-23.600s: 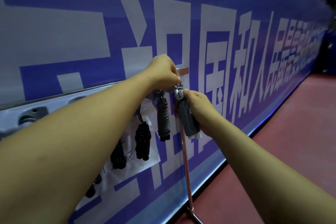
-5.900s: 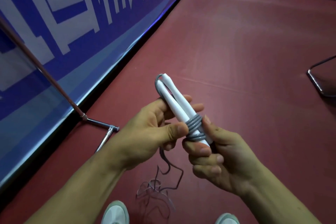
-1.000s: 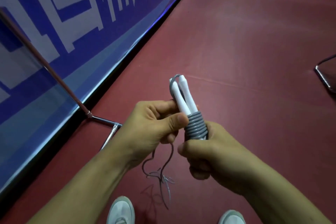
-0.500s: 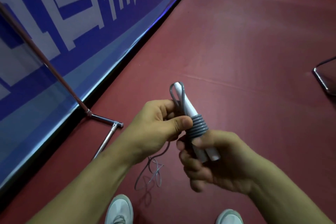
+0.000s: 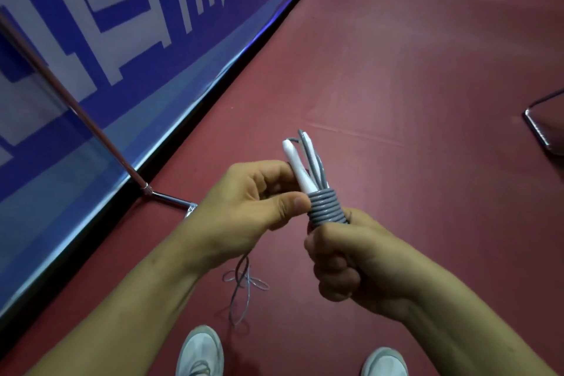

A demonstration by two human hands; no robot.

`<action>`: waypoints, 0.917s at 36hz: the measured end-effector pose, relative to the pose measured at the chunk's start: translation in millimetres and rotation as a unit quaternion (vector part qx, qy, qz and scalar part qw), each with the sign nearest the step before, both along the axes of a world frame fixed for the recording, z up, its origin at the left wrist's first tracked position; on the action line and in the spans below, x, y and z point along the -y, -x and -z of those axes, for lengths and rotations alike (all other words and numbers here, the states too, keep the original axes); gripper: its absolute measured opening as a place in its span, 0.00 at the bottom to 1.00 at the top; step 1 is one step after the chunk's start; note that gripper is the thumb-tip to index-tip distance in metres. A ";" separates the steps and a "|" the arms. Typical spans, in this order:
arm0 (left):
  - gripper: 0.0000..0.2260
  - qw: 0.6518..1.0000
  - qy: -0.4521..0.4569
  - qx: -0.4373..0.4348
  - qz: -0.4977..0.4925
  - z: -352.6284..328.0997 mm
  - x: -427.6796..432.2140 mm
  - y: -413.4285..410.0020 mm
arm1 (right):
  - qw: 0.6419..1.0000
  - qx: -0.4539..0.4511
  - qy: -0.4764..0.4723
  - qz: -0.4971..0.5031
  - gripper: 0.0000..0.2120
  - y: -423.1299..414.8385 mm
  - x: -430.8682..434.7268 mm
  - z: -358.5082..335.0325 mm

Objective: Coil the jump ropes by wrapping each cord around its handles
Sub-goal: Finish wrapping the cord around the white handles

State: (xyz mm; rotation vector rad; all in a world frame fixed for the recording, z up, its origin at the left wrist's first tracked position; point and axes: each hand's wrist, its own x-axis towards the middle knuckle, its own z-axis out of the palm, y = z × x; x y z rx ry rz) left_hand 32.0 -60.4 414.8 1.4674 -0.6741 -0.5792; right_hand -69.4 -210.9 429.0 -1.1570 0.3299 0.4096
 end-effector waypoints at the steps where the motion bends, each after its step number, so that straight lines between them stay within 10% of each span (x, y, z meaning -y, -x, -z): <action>1: 0.09 1.000 0.009 -0.013 0.000 0.9 0.9 0.3 | 1.000 -0.007 -0.024 -0.012 0.10 0.5 1.9 -1.1; 7: 0.28 0.988 0.051 -0.100 0.102 4.8 2.0 3.2 | 0.950 -0.032 -0.269 -0.157 0.16 1.0 13.9 14.5; 12: 0.16 0.993 0.016 -0.101 0.054 4.1 8.6 6.5 | 0.946 -0.062 -0.278 -0.154 0.09 -0.6 18.0 14.8; 17: 0.08 0.993 -0.027 -0.093 -0.069 12.3 12.7 2.4 | 0.989 -0.009 0.127 0.075 0.18 -2.5 -1.1 20.2; 24: 0.05 0.991 -0.063 0.014 -0.116 16.4 17.3 8.4 | 0.841 0.102 0.520 0.110 0.14 -5.5 -16.6 29.1; 33: 0.14 1.000 0.019 -0.007 -0.005 5.2 5.2 1.4 | 0.995 0.072 0.064 0.041 0.16 -4.6 -3.6 -0.1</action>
